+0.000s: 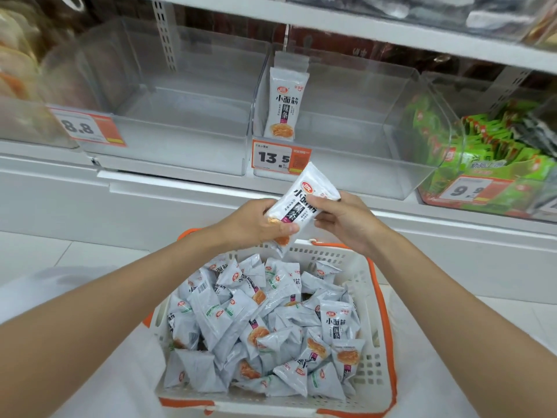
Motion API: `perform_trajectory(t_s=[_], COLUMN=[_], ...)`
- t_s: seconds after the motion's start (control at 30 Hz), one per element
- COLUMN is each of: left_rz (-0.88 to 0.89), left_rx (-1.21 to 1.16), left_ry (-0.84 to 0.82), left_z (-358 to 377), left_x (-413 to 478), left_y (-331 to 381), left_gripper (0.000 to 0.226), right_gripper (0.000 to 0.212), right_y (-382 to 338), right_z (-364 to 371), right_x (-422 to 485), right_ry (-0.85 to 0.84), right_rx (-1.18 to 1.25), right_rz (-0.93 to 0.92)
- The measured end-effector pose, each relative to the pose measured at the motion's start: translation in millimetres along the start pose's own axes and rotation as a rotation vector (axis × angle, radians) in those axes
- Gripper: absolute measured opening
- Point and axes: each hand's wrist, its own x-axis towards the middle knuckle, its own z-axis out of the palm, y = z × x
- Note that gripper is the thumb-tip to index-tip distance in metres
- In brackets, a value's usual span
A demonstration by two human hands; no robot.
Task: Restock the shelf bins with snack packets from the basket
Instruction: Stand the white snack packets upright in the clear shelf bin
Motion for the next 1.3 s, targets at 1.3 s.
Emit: perform_trajectory(t_s=[1.3], left_rz=[0.081], left_rx=[0.867], left_ry=[0.589], left_z=[-137], left_x=[183], left_y=[113], left_gripper=[0.009], right_gripper=[0.069], right_y=[-99], right_z=[8], right_x=[177], right_ry=[0.192], right_rx=[-0.68], right_rz=[-0.244])
